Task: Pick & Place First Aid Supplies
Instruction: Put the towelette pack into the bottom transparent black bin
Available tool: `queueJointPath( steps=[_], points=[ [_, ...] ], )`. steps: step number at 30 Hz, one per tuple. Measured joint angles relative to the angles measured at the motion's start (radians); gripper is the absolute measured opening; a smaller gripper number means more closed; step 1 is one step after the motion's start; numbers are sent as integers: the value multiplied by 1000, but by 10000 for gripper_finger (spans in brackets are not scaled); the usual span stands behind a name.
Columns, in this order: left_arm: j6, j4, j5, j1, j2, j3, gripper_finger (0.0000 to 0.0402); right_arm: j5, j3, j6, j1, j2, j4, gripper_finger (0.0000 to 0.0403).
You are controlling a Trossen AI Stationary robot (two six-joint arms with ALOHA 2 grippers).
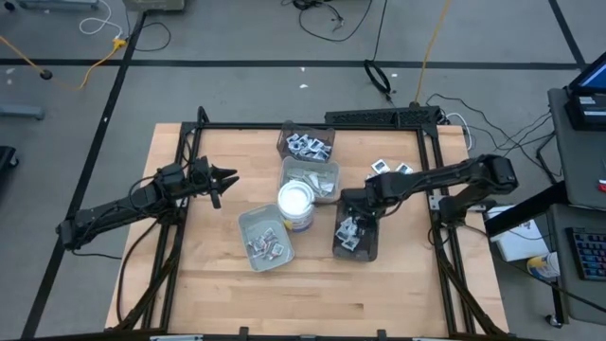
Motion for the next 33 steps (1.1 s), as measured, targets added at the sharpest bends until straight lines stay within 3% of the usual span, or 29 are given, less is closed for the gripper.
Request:
queueJointPath(
  steps=[9, 25, 33],
  points=[
    [0, 0, 0, 0, 0, 0, 129, 1, 34, 4, -132, -56, -65, 222],
    [0, 0, 0, 0, 0, 0, 129, 9, 35, 29, -519, -55, -168, 210],
    [0, 0, 0, 0, 0, 0, 129, 86, 34, 157, -691, -55, -223, 210]
  ],
)
